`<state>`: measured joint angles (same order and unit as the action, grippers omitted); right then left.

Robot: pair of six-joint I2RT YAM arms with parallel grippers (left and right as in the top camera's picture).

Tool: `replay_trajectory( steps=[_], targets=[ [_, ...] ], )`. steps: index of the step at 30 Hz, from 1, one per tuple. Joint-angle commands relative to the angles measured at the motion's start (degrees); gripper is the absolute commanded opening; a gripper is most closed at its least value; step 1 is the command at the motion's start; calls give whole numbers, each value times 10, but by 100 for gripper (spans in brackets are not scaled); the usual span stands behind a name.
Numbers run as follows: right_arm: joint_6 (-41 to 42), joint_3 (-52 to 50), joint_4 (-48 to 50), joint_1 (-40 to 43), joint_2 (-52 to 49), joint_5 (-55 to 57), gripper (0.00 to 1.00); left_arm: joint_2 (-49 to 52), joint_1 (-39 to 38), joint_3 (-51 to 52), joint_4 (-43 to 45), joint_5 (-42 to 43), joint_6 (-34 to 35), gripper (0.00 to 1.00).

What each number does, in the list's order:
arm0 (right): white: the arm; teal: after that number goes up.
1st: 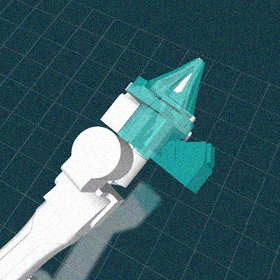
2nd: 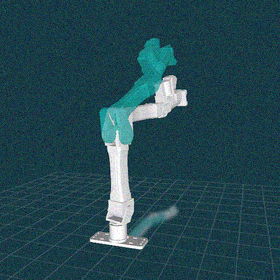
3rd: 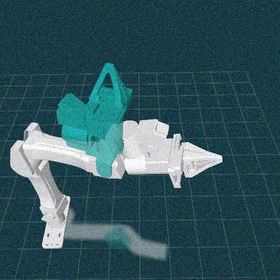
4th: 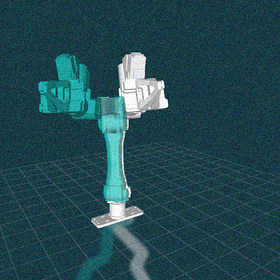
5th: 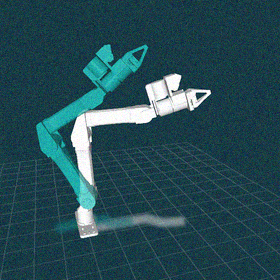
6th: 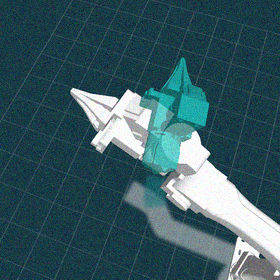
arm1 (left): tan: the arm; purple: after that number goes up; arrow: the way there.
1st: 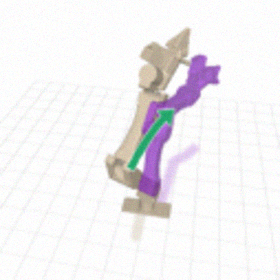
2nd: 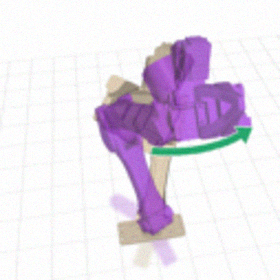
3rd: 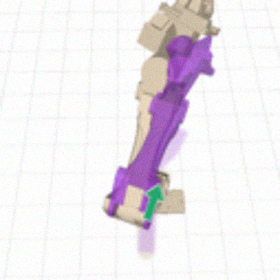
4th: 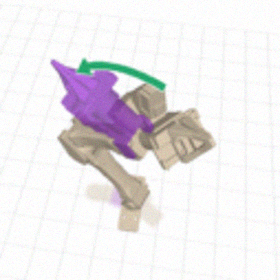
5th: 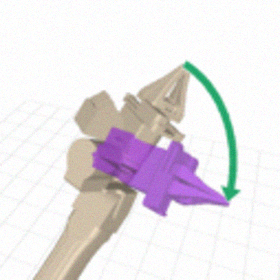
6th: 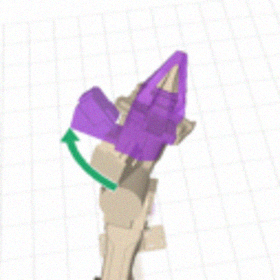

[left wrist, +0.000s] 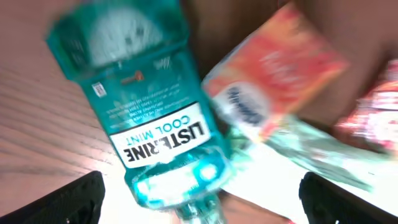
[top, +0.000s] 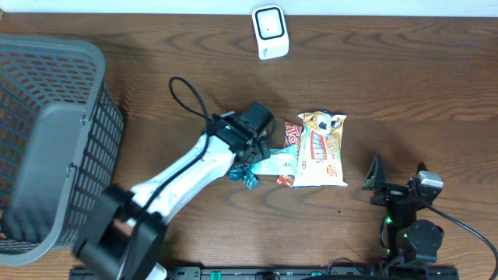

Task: Scan the item barcode
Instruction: 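Carry the Listerine bottle out and set it left of the pile, then retract the left arm and move the right gripper toward the pile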

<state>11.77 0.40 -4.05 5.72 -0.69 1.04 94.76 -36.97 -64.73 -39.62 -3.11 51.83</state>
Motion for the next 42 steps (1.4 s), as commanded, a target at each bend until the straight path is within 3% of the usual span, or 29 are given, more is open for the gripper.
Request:
replay_trajectory(
  steps=[1, 8, 20, 27, 31, 39, 42],
  targets=[
    [6, -1, -2, 2, 3, 0, 99, -68, 0, -17, -1, -54, -58, 98],
    [6, -1, -2, 2, 3, 0, 99, -230, 14, -17, 2, -193, -119, 98],
    [6, -1, -2, 2, 3, 0, 99, -489, 107, -17, 69, -433, -240, 98],
    [6, -1, -2, 2, 3, 0, 99, -585, 158, -17, 36, -456, -240, 98],
    [6, -1, -2, 2, 3, 0, 99, -636, 167, -17, 131, -457, -255, 98],
    [6, -1, 1, 2, 4, -1, 99, -647, 168, -17, 414, -486, -469, 98],
    [6, -1, -1, 2, 3, -1, 99, -646, 168, -17, 466, -491, -556, 98]
  ],
)
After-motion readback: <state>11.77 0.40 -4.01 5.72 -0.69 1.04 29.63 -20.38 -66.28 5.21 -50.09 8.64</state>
